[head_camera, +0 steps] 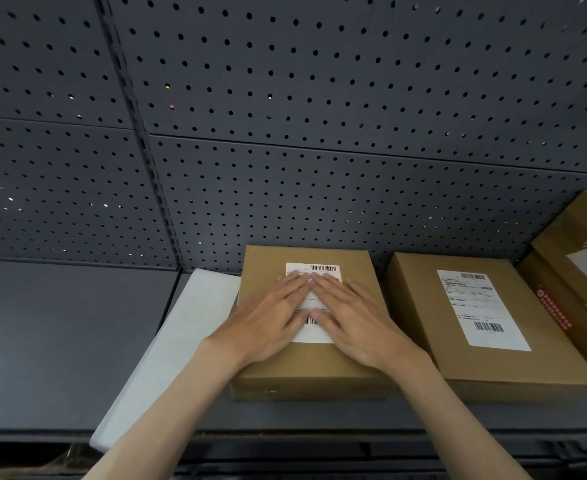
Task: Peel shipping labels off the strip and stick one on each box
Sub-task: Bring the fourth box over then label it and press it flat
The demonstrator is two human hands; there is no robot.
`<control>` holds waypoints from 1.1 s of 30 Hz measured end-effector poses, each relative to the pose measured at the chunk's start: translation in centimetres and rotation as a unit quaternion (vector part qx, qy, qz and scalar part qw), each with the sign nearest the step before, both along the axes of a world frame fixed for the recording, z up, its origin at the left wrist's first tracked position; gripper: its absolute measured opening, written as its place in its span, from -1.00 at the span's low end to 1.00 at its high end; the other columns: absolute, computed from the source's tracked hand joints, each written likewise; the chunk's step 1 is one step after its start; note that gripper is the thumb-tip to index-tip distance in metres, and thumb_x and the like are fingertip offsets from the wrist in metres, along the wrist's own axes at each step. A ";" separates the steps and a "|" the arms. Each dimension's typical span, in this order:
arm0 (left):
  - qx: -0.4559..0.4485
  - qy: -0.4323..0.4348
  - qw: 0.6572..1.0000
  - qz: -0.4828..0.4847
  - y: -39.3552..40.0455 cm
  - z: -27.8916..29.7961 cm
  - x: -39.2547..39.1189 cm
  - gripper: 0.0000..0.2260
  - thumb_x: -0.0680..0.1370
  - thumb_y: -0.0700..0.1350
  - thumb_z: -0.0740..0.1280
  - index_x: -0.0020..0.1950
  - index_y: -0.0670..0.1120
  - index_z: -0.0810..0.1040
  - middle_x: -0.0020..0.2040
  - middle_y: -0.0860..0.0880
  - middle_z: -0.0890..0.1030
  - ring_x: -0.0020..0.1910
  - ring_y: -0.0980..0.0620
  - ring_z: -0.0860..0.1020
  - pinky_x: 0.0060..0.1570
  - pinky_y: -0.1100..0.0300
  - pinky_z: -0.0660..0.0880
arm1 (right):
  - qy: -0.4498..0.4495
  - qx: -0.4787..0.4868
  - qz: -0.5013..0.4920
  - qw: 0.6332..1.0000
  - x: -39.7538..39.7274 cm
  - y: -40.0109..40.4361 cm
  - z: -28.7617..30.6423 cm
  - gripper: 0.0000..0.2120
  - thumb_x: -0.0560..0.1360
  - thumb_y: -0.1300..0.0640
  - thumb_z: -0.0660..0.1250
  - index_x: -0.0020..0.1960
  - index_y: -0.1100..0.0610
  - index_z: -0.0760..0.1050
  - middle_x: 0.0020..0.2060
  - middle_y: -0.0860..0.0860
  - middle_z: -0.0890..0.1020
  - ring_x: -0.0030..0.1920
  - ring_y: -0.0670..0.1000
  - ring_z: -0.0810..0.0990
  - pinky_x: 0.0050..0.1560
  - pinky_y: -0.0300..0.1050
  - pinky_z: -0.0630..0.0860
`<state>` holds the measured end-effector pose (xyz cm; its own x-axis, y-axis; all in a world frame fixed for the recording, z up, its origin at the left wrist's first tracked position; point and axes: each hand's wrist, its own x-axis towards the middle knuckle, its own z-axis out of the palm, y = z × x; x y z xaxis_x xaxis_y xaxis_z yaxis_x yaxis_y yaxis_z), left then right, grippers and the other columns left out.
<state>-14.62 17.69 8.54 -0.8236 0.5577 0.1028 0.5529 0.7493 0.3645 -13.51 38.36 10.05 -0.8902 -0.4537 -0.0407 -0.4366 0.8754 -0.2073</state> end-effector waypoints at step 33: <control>0.009 0.069 0.998 -0.006 -3.6 -0.9 7.4 -0.49 0.68 0.20 0.08 0.57 -0.01 0.33 0.59 0.11 0.26 0.59 0.24 0.08 0.56 0.28 -0.02 | 0.060 -0.051 0.018 0.997 7.3 3.2 -2.1 -0.44 0.71 -0.23 -0.08 0.61 -0.01 0.21 0.61 -0.14 0.19 0.61 -0.23 0.01 0.62 -0.06 0.10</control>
<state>-7.19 14.12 7.67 -0.7936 0.5652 0.2252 0.6084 0.7357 0.2977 -6.21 41.53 7.91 -0.8695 -0.4808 0.1129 -0.4935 0.8360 -0.2400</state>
